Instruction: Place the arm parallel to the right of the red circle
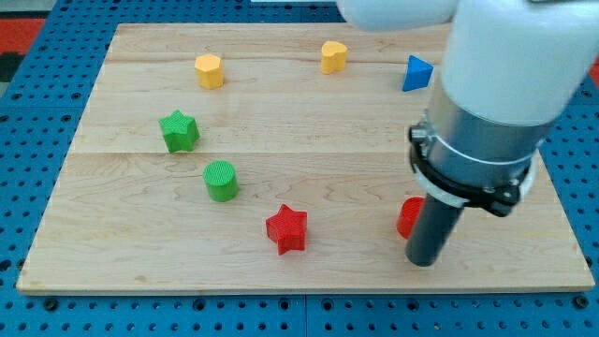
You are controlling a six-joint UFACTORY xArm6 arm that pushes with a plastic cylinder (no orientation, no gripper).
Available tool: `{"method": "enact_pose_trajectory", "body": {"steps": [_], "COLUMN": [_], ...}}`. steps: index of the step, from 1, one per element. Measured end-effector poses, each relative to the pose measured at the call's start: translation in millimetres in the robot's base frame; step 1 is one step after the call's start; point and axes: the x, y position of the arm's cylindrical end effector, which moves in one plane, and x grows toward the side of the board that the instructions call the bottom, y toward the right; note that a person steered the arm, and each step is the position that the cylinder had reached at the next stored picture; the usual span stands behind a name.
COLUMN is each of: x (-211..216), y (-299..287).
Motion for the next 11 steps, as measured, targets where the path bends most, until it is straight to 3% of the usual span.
{"method": "enact_pose_trajectory", "body": {"steps": [2,5,10,11], "x": [-50,-61,-46,-70], "y": [10,66,90,114]}}
